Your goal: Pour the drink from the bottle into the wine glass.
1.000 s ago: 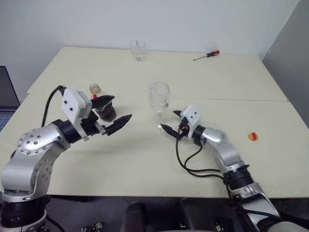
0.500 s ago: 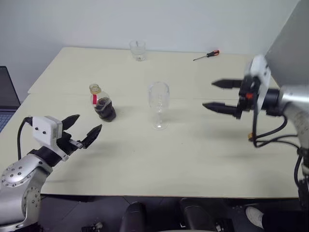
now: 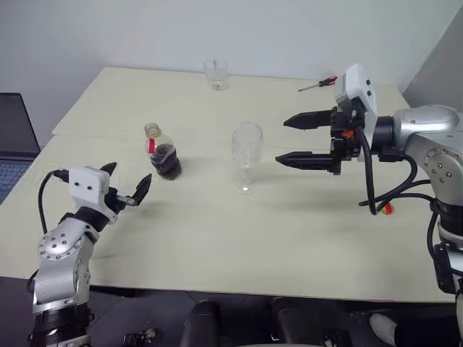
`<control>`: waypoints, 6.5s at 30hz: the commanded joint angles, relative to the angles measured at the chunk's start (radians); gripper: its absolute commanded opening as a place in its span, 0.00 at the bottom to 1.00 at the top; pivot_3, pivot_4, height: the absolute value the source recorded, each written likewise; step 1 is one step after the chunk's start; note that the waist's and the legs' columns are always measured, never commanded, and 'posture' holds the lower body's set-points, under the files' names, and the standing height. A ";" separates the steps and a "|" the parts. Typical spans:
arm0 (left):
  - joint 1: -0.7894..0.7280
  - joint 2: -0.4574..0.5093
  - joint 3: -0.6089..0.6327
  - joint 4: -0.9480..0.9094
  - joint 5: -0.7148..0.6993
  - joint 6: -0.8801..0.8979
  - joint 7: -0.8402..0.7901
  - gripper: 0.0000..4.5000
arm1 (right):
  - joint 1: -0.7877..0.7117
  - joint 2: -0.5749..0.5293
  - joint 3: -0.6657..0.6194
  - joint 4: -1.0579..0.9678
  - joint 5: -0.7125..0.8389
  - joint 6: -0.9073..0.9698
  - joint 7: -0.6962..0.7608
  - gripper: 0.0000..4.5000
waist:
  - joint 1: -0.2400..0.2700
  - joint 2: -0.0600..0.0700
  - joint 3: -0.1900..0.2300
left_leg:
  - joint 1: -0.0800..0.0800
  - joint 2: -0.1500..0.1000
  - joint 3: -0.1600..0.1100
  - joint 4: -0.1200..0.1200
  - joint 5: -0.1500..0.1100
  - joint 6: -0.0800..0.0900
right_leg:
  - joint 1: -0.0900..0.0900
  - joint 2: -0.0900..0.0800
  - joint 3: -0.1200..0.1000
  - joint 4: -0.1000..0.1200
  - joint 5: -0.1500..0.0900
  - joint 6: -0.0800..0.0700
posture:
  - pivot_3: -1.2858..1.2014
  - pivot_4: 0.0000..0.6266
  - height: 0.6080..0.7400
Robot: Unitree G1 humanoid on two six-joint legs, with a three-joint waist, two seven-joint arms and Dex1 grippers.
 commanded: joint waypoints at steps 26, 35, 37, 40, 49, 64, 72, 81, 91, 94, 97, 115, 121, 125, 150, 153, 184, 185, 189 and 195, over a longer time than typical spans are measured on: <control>-0.479 -0.041 -0.175 0.755 0.111 -0.343 -0.123 1.00 | 0.025 -0.065 -0.042 -0.143 0.032 0.039 -0.056 0.99 | -0.002 0.000 0.000 | -0.001 -0.001 0.000 0.001 0.000 0.000 | 0.000 0.004 -0.001 0.000 0.000 0.000 | 0.52 0.24 1.00; -0.569 -0.036 -0.188 0.751 0.121 -0.375 -0.131 0.38 | 0.063 -0.100 -0.094 -0.188 0.049 0.067 -0.120 1.00 | -0.001 0.000 0.000 | -0.001 -0.001 0.000 0.001 0.000 0.000 | 0.000 0.004 -0.002 0.001 0.000 0.000 | 0.52 0.24 1.00; -0.597 -0.029 -0.186 0.737 0.114 -0.369 -0.142 0.28 | 0.080 -0.106 -0.114 -0.196 0.051 0.063 -0.131 1.00 | -0.001 0.000 0.000 | -0.002 -0.001 0.000 0.001 0.000 0.000 | -0.001 0.004 -0.002 0.000 0.000 0.000 | 0.52 0.24 1.00; -0.688 0.000 -0.207 0.749 0.144 -0.383 -0.165 0.20 | 0.145 -0.086 -0.187 -0.232 0.073 0.039 -0.167 1.00 | 0.000 -0.001 0.000 | -0.002 -0.001 0.000 0.001 0.000 0.000 | -0.001 0.004 -0.002 0.001 0.000 0.000 | 0.52 0.24 1.00; -0.982 0.043 -0.350 0.932 0.315 -0.569 -0.227 0.18 | 0.483 0.110 -0.298 -0.370 0.019 -0.138 -0.385 1.00 | 0.002 -0.002 0.000 | -0.003 -0.002 0.000 0.001 0.000 0.000 | 0.000 0.005 -0.004 0.000 0.000 0.001 | 0.52 0.24 1.00; -1.168 0.026 -0.543 1.158 0.597 -0.862 -0.058 0.18 | 0.715 0.296 -0.128 -0.588 0.015 -0.204 -0.565 1.00 | -0.002 -0.001 0.000 | -0.003 -0.001 0.000 0.002 0.000 0.000 | 0.000 0.006 -0.003 0.001 0.000 0.002 | 0.52 0.24 1.00; -1.183 0.037 -0.583 1.183 0.672 -0.929 0.024 0.17 | 0.748 0.278 -0.110 -0.588 0.000 -0.238 -0.557 1.00 | -0.001 -0.001 0.000 | -0.003 -0.001 0.000 0.002 0.000 0.000 | 0.000 0.007 -0.004 0.001 0.000 0.003 | 0.52 0.24 1.00; -1.189 0.068 -0.653 1.200 0.775 -0.951 0.110 0.17 | 0.761 0.245 -0.110 -0.579 -0.009 -0.269 -0.545 1.00 | -0.001 -0.001 0.000 | -0.002 -0.001 0.000 0.002 0.000 0.000 | 0.000 0.007 -0.004 0.001 0.000 0.003 | 0.52 0.24 1.00; -1.225 0.089 -0.736 1.209 0.899 -0.964 0.240 0.17 | 0.698 0.205 -0.116 -0.591 0.013 -0.226 -0.566 1.00 | 0.000 -0.002 0.000 | -0.002 -0.001 -0.001 0.002 0.000 0.000 | 0.000 0.006 -0.004 0.002 0.000 0.002 | 0.52 0.24 1.00; -1.235 0.090 -0.758 1.213 0.932 -0.962 0.285 0.17 | 0.666 0.201 -0.115 -0.602 0.027 -0.190 -0.588 1.00 | -0.001 -0.001 0.000 | -0.002 -0.001 0.000 0.002 0.000 0.000 | 0.000 0.006 -0.004 0.002 0.000 0.002 | 0.52 0.24 1.00; -1.246 0.088 -0.776 1.213 0.959 -0.960 0.322 0.17 | 0.634 0.200 -0.116 -0.612 0.051 -0.150 -0.608 1.00 | -0.001 -0.001 0.000 | -0.002 -0.001 0.000 0.003 0.000 0.000 | 0.000 0.006 -0.004 0.002 0.000 0.002 | 0.52 0.24 1.00; -1.301 0.111 -0.854 1.205 1.069 -0.970 0.486 0.17 | 0.589 0.165 -0.106 -0.599 0.079 -0.079 -0.636 1.00 | -0.001 -0.002 0.000 | -0.002 -0.002 0.000 0.003 0.000 0.000 | 0.000 0.006 -0.004 0.002 0.000 0.001 | 0.52 0.24 1.00; -1.305 0.114 -0.868 1.204 1.088 -0.969 0.512 0.17 | 0.614 0.151 -0.095 -0.595 0.060 -0.090 -0.620 1.00 | -0.001 -0.002 0.000 | -0.002 -0.002 0.000 0.003 0.000 0.000 | 0.000 0.006 -0.004 0.003 0.001 0.001 | 0.52 0.24 1.00; -1.307 0.119 -0.877 1.206 1.100 -0.964 0.522 0.17 | 0.639 0.134 -0.076 -0.585 0.028 -0.114 -0.603 1.00 | -0.001 -0.002 0.000 | -0.002 -0.002 0.000 0.003 0.000 0.000 | 0.000 0.006 -0.004 0.003 0.000 0.001 | 0.52 0.24 1.00; -1.300 0.123 -0.881 1.208 1.089 -0.952 0.517 0.17 | 0.615 0.118 -0.077 -0.556 -0.021 -0.135 -0.570 1.00 | -0.001 -0.002 0.000 | -0.002 -0.002 0.000 0.004 0.000 -0.001 | 0.000 0.006 -0.004 0.007 0.000 0.001 | 0.52 0.24 1.00; -1.297 0.123 -0.879 1.208 1.086 -0.954 0.513 0.17 | 0.610 0.121 -0.076 -0.557 -0.024 -0.137 -0.565 1.00 | -0.001 -0.002 0.000 | -0.002 -0.002 0.000 0.004 0.000 -0.001 | 0.000 0.006 -0.004 0.007 0.000 0.001 | 0.52 0.24 1.00; -0.741 -0.088 -0.081 0.971 0.108 -0.310 0.156 0.17 | 0.511 0.130 -0.060 -0.453 0.022 -0.167 -0.432 1.00 | 0.005 -0.003 -0.001 | 0.000 -0.002 -0.001 0.009 0.000 -0.001 | 0.000 0.005 -0.005 0.015 0.000 0.001 | 0.52 0.24 1.00; -0.727 -0.093 -0.079 0.963 0.109 -0.313 0.168 0.17 | 0.504 0.128 -0.056 -0.444 0.019 -0.170 -0.422 1.00 | 0.008 -0.003 -0.001 | -0.001 -0.002 -0.002 0.009 0.000 -0.001 | 0.000 0.005 -0.006 0.015 0.000 0.001 | 0.52 0.24 1.00; -0.670 -0.120 -0.081 0.945 0.141 -0.320 0.278 0.40 | 0.484 0.127 -0.045 -0.406 0.008 -0.187 -0.384 1.00 | 0.011 -0.004 -0.001 | -0.002 -0.001 -0.002 0.014 0.000 0.000 | 0.001 0.005 -0.007 0.015 0.000 0.001 | 0.52 0.24 1.00; -0.601 -0.157 -0.084 0.846 0.133 -0.280 0.317 0.84 | 0.478 0.128 -0.035 -0.386 0.006 -0.198 -0.343 1.00 | 0.011 -0.004 -0.001 | -0.002 -0.001 -0.002 0.015 0.000 0.000 | 0.001 0.005 -0.006 0.016 0.000 0.001 | 0.52 0.24 1.00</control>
